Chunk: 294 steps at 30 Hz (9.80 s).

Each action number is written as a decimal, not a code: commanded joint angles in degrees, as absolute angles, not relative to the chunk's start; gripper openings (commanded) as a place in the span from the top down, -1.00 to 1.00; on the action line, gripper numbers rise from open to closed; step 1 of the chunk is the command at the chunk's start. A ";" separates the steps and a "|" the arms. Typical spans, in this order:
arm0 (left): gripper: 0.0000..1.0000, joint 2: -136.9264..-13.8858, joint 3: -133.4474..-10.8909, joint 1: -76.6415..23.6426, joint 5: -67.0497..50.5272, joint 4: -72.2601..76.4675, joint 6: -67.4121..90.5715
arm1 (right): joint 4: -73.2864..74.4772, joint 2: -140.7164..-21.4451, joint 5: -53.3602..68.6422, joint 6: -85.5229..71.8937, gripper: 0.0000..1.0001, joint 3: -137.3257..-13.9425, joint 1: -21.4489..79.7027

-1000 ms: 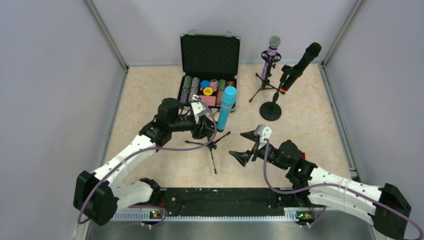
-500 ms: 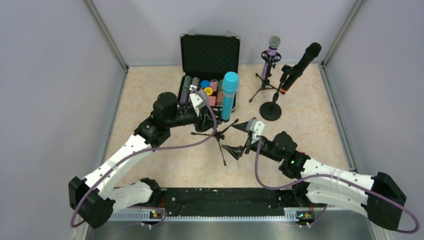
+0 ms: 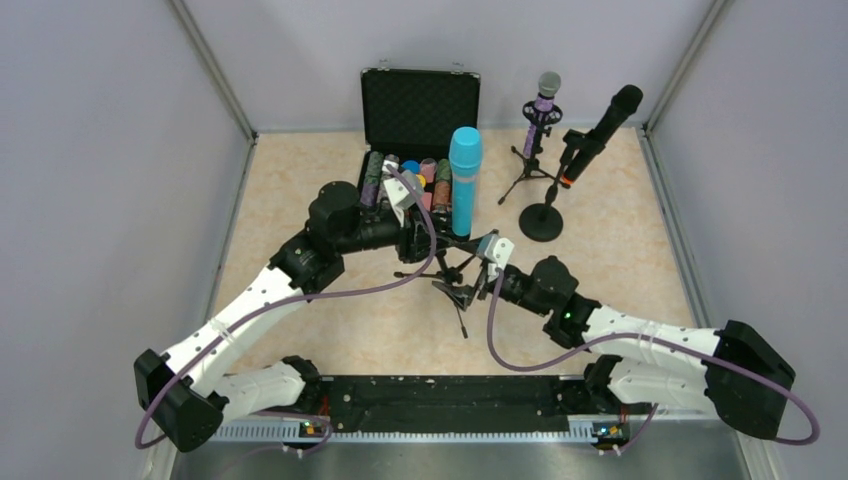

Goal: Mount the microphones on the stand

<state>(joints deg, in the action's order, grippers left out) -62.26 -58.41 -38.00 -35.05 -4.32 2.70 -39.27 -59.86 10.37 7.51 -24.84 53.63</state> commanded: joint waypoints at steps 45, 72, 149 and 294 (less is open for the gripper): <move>1.00 -56.70 -60.78 -39.41 -18.64 12.49 7.51 | -53.20 -72.42 8.88 2.91 1.00 -24.53 54.09; 1.00 -66.47 -77.56 -40.39 10.45 -7.42 20.06 | -43.66 -70.76 -1.95 8.93 1.00 -26.69 56.48; 1.00 -64.86 -75.17 -40.13 6.76 3.07 15.92 | -54.55 -78.92 -9.11 7.13 1.00 -22.08 56.71; -0.96 -43.08 -57.05 -27.47 5.27 -15.88 7.87 | -35.79 -52.70 6.60 -17.22 -0.98 -15.66 40.13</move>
<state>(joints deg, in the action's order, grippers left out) -44.64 -54.28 -28.14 7.51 -14.20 6.79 -40.69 -53.25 1.91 -13.54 -12.86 44.42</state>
